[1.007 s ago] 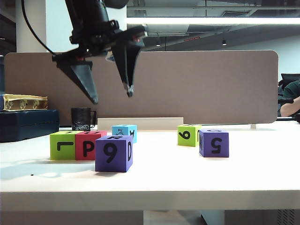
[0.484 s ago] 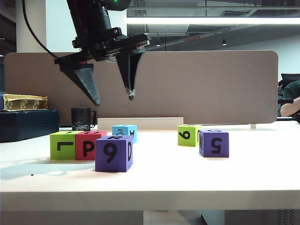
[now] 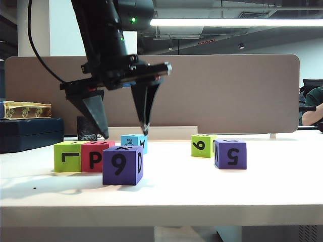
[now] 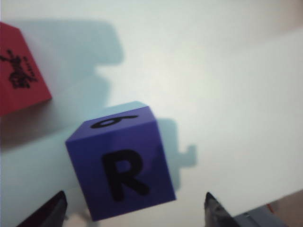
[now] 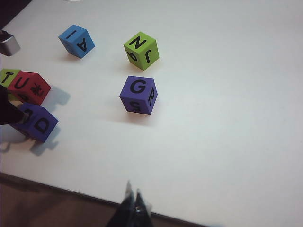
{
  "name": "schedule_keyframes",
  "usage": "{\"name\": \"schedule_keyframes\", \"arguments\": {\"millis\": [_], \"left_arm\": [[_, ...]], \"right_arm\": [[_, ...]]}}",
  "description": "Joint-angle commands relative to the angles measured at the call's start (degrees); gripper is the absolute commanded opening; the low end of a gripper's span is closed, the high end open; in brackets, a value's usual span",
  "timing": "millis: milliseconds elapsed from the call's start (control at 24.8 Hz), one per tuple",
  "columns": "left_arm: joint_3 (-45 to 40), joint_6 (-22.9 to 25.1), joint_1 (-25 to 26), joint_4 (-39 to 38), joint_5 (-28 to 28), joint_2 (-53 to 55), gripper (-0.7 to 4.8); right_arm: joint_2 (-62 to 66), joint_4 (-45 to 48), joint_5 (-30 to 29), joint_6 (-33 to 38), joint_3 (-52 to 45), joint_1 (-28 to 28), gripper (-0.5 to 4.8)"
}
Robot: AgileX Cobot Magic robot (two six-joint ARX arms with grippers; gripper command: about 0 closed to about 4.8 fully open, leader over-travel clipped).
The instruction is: Select the appropriate blocks from the scattered letter blocks on the table and arrange them in a row to spell out "TURING".
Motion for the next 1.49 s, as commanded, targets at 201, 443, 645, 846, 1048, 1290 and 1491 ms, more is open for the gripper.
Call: {"name": "schedule_keyframes", "arguments": {"millis": [201, 443, 645, 846, 1048, 1290, 1491], "left_arm": [[-0.2, -0.1, -0.2, -0.5, -1.4, 4.5, 3.68], [-0.1, -0.1, -0.2, 1.7, -1.4, 6.5, 2.85], [-0.1, -0.1, -0.2, 3.5, -1.4, 6.5, 2.72], [0.4, -0.1, 0.0, 7.7, -1.5, 6.5, 2.72], [0.4, -0.1, 0.4, 9.1, -1.7, 6.5, 2.7], [1.9, -0.7, 2.9, 7.4, -1.9, 6.5, 2.68], [5.6, 0.4, 3.5, 5.3, -1.3, 6.5, 2.68]], "right_arm": [[0.0, 0.9, 0.0, -0.2, 0.3, 0.0, -0.01], [0.0, 0.9, 0.0, -0.2, 0.3, 0.0, -0.01], [0.0, 0.9, 0.0, -0.2, 0.3, 0.0, -0.01], [0.0, 1.0, 0.0, -0.2, 0.3, 0.0, -0.01], [0.0, 0.9, 0.0, -0.2, 0.3, 0.0, -0.01], [0.0, 0.9, 0.0, -0.2, 0.3, 0.0, -0.01], [0.0, 0.9, 0.0, -0.2, 0.3, 0.0, -0.01]]}}
